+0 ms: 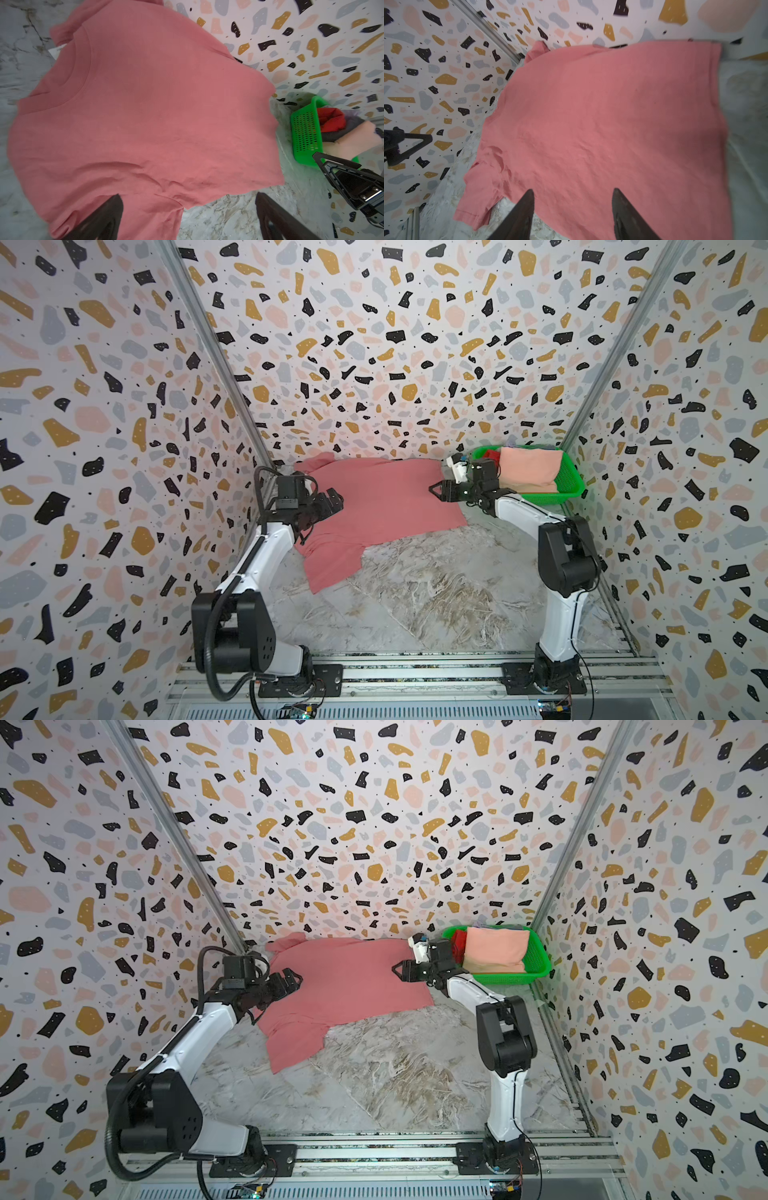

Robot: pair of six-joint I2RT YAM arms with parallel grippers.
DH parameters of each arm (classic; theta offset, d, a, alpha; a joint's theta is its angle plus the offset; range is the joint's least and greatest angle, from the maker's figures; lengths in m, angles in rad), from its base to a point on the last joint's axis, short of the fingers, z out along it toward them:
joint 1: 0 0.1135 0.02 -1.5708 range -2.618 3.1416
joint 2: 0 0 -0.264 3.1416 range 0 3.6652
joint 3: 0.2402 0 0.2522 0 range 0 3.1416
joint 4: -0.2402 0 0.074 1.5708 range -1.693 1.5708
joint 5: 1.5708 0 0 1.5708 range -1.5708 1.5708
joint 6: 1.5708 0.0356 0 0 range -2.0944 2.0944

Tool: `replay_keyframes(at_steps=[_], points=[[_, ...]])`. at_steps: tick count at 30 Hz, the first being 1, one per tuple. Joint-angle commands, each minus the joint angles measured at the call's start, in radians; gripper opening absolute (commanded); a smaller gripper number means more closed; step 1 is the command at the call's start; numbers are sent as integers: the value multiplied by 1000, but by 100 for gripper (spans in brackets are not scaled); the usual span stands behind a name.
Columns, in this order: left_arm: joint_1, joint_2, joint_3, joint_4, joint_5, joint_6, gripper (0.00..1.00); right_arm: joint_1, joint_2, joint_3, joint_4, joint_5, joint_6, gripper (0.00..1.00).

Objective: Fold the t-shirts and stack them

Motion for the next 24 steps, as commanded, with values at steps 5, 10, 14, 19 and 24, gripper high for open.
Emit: replay_keyframes(at_steps=[5, 10, 14, 19, 24], points=[[4, 217, 55, 79, -70, 8, 100, 13, 160, 167, 11, -30, 34, 58], [4, 284, -1, 100, -57, 4, 100, 19, 224, 167, -64, -2, -22, 55], [3, 296, -51, 103, -68, -4, 100, 19, 196, 79, -85, 48, -54, 53], [4, 291, -138, 28, -77, 1, 100, 19, 119, -53, -178, 131, -123, 50], [4, 228, -267, -66, -60, 12, 100, 18, -17, -274, -266, 190, -168, 48]])
